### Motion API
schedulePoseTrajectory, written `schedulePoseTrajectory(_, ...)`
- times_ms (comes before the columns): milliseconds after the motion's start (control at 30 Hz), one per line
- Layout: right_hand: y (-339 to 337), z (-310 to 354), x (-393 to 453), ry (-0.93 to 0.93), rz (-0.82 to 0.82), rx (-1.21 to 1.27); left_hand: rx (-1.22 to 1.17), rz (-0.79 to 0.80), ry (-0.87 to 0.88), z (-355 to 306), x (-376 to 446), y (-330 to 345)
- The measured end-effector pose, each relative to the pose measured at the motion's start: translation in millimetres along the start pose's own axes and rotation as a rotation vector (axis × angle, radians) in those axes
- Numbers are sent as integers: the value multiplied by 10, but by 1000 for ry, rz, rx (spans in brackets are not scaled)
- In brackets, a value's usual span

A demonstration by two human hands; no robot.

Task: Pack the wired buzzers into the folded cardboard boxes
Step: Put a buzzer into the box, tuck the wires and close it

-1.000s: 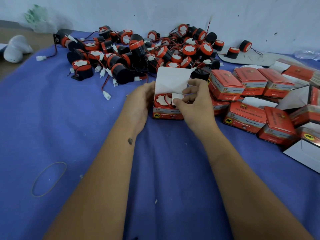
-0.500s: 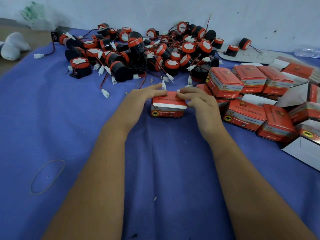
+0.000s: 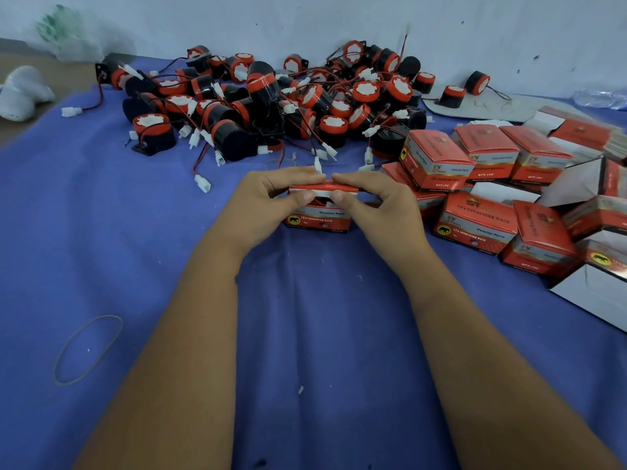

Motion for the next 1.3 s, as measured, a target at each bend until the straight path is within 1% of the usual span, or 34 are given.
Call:
schedulePoseTrajectory(100, -3, 27, -18, -27, -26, -20, -32, 50, -23, 22, -13, 23)
schedulePoseTrajectory(167, -42, 111, -40, -107, -86, -101, -58, 47, -43, 35, -13, 10)
schedulePoseTrajectory(233, -67, 160, -52, -156, -103, -140, -45, 44, -43, 30, -13, 3)
schedulePoseTrajectory(433, -102, 148, -45, -143, -98, -95, -31, 23, -27, 27, -16, -8)
schedulePoseTrajectory(567, -128, 135, -43, -160, -122, -103, 48, 49, -11, 15, -27, 20)
schedulePoseTrajectory(667, -127, 172, -57, -222, -106, -157, 134, 50, 5, -16, -38, 31)
schedulePoseTrajectory(733, -99, 190, -61, -261, -72, -211, 306, -43, 79, -93, -26, 11)
schedulePoseTrajectory(800, -62, 208, -59, -286, -63, -270, 513, -164, 229, -265, -39, 52)
schedulePoseTrajectory(867, -37, 242, -58, -324, -86, -338, 641, -190, 373, -412, -70, 189)
schedulePoseTrajectory(933, -29, 268, -58, -360, -110, -392, 668, -172, 418, -451, -87, 291)
schedulePoseTrajectory(1000, -31, 277, -57, -384, -124, -425, 663, -182, 401, -437, -83, 290)
schedulePoseTrajectory(1167, 60, 245, -57, -392, -94, -519, 710, -213, 348, -381, -67, 257)
schedulePoseTrajectory(1233, 56, 222, -46, -369, -104, -495, 702, -214, 337, -378, -70, 261)
schedulePoseTrajectory(1300, 64, 175, -49, -304, -98, -427, 656, -229, 315, -369, -92, 252)
Point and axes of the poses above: each hand's wrist, its own x-axis towards the middle knuckle, its own y-axis out of the palm, z = x × y, the point moved 8 cm from there along x, towards the middle knuckle, and after that the axes turned 1 degree about -z, right-handed, at the moved point
